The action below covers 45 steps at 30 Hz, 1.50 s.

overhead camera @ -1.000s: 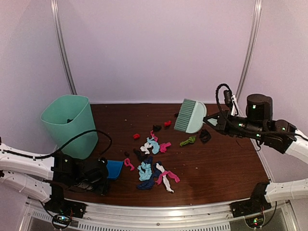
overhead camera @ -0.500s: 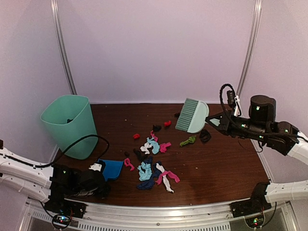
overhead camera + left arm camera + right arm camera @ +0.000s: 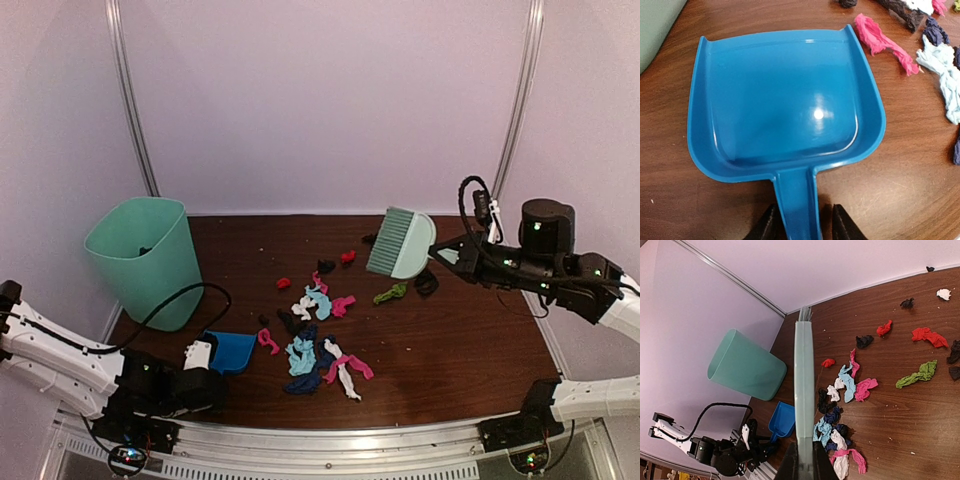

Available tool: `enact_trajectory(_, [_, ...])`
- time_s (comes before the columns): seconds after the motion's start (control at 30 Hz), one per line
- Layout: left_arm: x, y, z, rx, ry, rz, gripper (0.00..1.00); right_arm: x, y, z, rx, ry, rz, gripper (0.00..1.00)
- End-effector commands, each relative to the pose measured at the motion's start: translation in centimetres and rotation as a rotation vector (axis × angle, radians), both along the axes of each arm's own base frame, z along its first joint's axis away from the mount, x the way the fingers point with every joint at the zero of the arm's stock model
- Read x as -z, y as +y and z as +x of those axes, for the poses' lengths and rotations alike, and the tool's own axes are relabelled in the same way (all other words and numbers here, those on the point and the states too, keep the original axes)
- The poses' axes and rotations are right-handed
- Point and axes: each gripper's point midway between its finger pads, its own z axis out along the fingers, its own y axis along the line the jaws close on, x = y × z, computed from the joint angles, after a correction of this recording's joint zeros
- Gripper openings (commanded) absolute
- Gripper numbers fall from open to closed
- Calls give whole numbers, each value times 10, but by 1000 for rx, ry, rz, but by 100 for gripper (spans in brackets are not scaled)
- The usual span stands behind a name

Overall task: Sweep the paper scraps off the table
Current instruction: Pick up the dustpan from the center of the board.

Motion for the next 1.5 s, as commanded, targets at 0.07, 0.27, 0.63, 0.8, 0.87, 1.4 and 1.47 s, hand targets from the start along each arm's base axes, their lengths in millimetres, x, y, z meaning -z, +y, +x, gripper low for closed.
enact_trajectory(0.07, [4,16,3,-95,-16,66,37,-1,-10,-3,22,-11,3,0])
enact_trajectory(0.27, [2,20,3,-136,-12,104,15,1,-12,-5,23,-10,-3,0])
enact_trajectory(0.63, [-31,11,-10,-60,69,79,0,6,-17,-5,25,-31,-72,0])
enact_trajectory(0.8, [-41,-7,-28,93,148,54,0,8,-19,-2,25,-45,-112,0])
enact_trajectory(0.87, [-48,-13,-38,150,170,34,0,10,-18,0,23,-46,-128,0])
enact_trajectory(1.4, [-59,-28,-105,498,239,48,0,24,-19,1,-1,-41,-201,0])
enact_trajectory(1.47, [-59,-26,-110,545,250,60,0,28,-19,1,-10,-36,-215,0])
